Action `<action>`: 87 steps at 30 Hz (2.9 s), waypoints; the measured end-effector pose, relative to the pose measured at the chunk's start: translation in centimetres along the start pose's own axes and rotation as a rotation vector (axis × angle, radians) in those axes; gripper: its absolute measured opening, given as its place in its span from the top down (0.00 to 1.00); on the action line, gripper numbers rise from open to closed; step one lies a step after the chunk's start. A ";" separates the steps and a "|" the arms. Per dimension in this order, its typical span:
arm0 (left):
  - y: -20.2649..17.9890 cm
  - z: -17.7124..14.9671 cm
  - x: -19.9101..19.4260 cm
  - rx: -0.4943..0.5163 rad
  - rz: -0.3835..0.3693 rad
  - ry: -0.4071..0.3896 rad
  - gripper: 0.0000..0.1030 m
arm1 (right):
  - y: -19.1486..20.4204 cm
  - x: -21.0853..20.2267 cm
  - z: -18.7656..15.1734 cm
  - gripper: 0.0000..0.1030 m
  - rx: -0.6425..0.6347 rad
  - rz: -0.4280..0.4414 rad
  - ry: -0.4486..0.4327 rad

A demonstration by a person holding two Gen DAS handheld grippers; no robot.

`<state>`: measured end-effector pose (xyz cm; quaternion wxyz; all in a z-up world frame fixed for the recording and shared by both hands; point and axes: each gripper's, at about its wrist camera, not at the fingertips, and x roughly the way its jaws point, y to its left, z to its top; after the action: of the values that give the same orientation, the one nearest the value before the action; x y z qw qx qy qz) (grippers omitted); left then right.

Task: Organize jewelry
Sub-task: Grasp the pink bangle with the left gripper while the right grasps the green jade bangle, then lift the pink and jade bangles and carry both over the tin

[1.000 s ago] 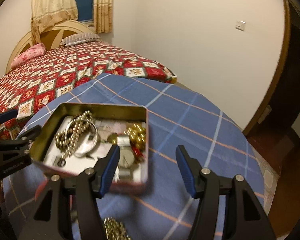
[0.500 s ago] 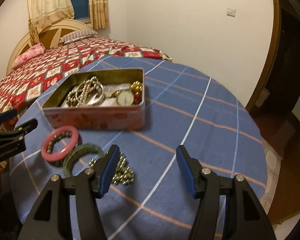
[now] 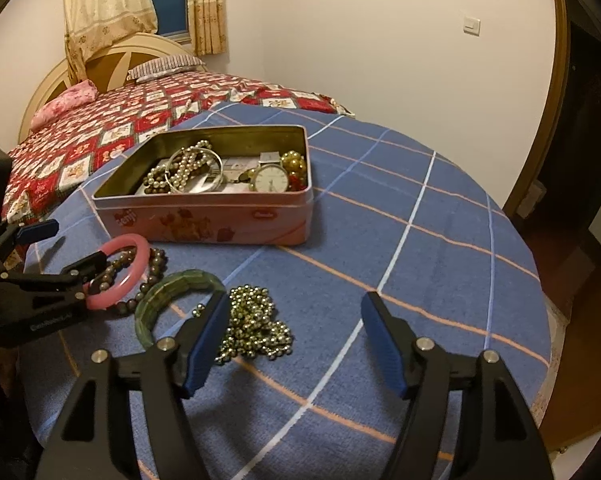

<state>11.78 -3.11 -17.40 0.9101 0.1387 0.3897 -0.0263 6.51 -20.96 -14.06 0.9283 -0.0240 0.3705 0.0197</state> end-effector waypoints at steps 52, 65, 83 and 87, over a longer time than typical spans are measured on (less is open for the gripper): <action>3.1 2.7 -8.5 -0.025 -0.063 -0.204 0.92 | 3.6 -4.0 3.1 0.86 -0.132 0.040 -0.157; 3.1 4.3 -9.6 -0.036 -0.064 -0.246 0.92 | 3.6 -4.8 4.0 0.86 -0.125 0.014 -0.198; 2.3 6.5 -9.6 -0.024 -0.069 -0.277 0.92 | 2.5 -4.8 5.7 0.86 -0.114 -0.001 -0.217; 2.4 6.9 -9.2 -0.027 -0.072 -0.273 0.92 | 2.3 -4.7 6.2 0.86 -0.110 -0.006 -0.221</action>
<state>10.61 -3.29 -5.67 0.9549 0.1076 0.2671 -0.0723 7.26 -18.36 -6.40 0.9609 -0.0736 0.2640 0.0399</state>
